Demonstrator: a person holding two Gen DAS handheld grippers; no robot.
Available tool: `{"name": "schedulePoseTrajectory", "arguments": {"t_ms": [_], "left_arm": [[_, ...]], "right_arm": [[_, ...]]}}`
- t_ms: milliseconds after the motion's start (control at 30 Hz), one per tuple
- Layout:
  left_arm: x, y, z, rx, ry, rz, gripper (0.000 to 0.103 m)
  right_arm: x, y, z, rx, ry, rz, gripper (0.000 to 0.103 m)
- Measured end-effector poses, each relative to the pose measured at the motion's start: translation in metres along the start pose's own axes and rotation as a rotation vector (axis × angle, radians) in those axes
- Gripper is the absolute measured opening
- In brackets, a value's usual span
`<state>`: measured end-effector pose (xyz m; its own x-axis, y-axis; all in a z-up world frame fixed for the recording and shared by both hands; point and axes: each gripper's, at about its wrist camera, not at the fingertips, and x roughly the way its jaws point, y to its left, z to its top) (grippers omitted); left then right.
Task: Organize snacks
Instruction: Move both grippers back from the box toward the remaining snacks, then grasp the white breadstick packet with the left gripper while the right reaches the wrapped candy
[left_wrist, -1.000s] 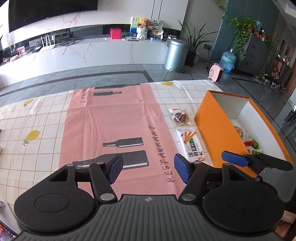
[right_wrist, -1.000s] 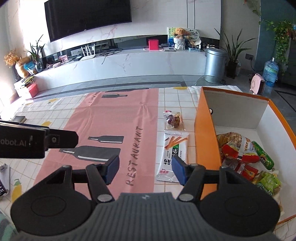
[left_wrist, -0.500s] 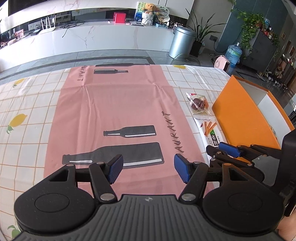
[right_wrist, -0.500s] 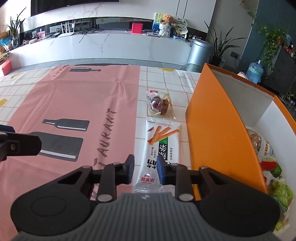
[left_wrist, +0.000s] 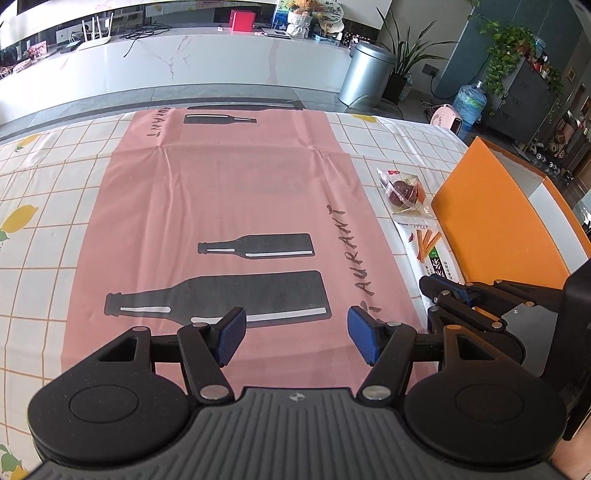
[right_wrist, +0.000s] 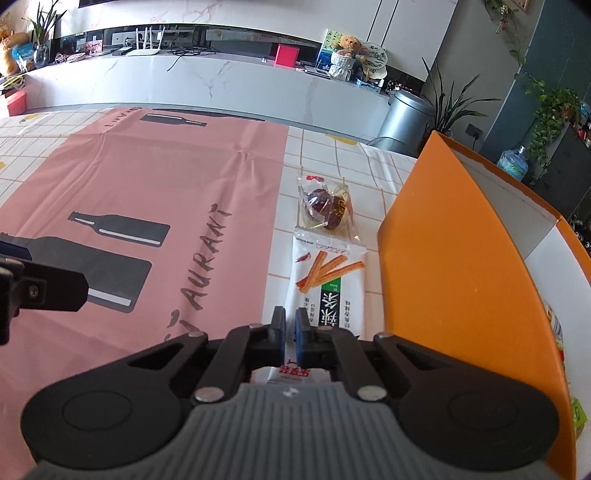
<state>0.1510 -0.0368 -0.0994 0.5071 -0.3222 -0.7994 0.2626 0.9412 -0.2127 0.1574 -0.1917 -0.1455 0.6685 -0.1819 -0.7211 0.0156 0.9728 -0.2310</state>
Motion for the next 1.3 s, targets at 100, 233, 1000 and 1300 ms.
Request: {"name": "schedulePoseTrajectory", "arguments": {"t_ms": [100,233,1000,1300], "left_arm": [[0.002,0.0,-0.001,0.003,0.007,-0.001,0.074],[0.001,0.002,-0.001,-0.005,0.007,0.006,0.074],[0.002,0.012,0.0,-0.044,0.004,-0.003,0.074],[0.004,0.008,-0.001,-0.035,0.012,-0.009,0.074]], "right_arm": [[-0.003,-0.002,0.001,0.02,0.004,0.026,0.0],[-0.012,0.003,0.002,-0.001,-0.021,0.029,0.0],[0.021,-0.007,0.007,0.219,0.009,-0.144,0.057],[0.027,-0.028,0.006,0.273,0.036,-0.102,0.068]]}}
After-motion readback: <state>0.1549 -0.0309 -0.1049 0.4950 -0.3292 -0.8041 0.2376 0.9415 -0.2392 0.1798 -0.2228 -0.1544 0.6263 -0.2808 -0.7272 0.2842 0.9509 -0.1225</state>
